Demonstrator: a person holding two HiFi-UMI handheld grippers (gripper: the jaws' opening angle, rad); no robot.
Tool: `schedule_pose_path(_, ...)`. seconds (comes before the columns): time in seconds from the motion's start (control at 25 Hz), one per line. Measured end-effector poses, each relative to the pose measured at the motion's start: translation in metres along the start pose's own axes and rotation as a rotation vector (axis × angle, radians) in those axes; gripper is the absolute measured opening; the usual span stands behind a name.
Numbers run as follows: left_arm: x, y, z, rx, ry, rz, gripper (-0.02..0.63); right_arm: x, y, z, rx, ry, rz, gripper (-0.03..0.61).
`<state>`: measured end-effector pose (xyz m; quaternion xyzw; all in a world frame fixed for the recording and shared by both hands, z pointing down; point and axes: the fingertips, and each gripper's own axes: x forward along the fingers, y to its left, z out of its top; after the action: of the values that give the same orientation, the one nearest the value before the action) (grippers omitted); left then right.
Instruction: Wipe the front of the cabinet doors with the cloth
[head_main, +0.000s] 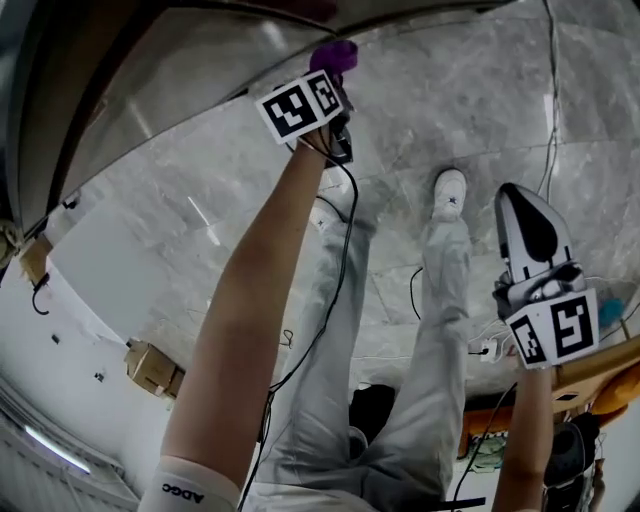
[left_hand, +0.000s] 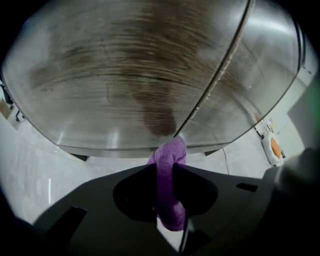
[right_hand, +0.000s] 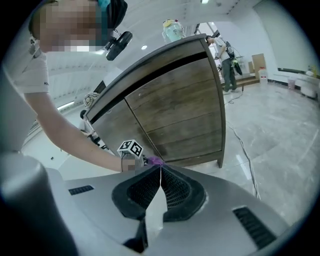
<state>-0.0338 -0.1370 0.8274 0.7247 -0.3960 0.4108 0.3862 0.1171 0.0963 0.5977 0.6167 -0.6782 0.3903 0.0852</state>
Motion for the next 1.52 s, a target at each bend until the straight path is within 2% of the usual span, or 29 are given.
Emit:
schedule_pose_path(0.12, 0.011, 0.016, 0.009, -0.079, -0.033, -0.004, 0.087, 0.008, 0.010, -0.008, 0.025, -0.021, -0.029, 0.026)
schedule_pose_path(0.28, 0.009, 0.049, 0.016, -0.239, -0.062, 0.005, 0.087, 0.019, 0.032, -0.018, 0.026, -0.015, -0.024, 0.026)
schedule_pose_path(0.4, -0.002, 0.083, 0.017, -0.292, -0.064, 0.029, 0.087, 0.029, 0.053, -0.020, 0.004, 0.006, -0.008, 0.026)
schedule_pose_path(0.6, -0.032, 0.161, 0.016, -0.334, -0.062, 0.092, 0.087, 0.053, 0.088, -0.005, -0.054, 0.025, 0.031, 0.026)
schedule_pose_path(0.84, -0.073, 0.275, 0.003, -0.501, -0.130, 0.213, 0.087, 0.089, 0.128, 0.020, -0.134, 0.022, 0.086, 0.026)
schedule_pose_path(0.92, -0.086, 0.304, 0.003, -0.534, -0.156, 0.236, 0.087, 0.098, 0.139, 0.022, -0.152, 0.023, 0.096, 0.026)
schedule_pose_path(1.16, -0.129, 0.367, -0.001, -0.577, -0.212, 0.266, 0.087, 0.115, 0.182, 0.009, -0.177, 0.056, 0.129, 0.026)
schedule_pose_path(1.24, -0.150, 0.376, -0.003, -0.562, -0.219, 0.274, 0.087, 0.118, 0.198, 0.008, -0.186, 0.068, 0.154, 0.026)
schedule_pose_path(1.32, -0.173, 0.371, -0.005, -0.512, -0.217, 0.253, 0.087, 0.120, 0.214, 0.009, -0.197, 0.079, 0.184, 0.027)
schedule_pose_path(1.52, -0.247, 0.319, -0.001, -0.309, -0.258, 0.099, 0.087, 0.108, 0.271, 0.032, -0.302, 0.115, 0.318, 0.026)
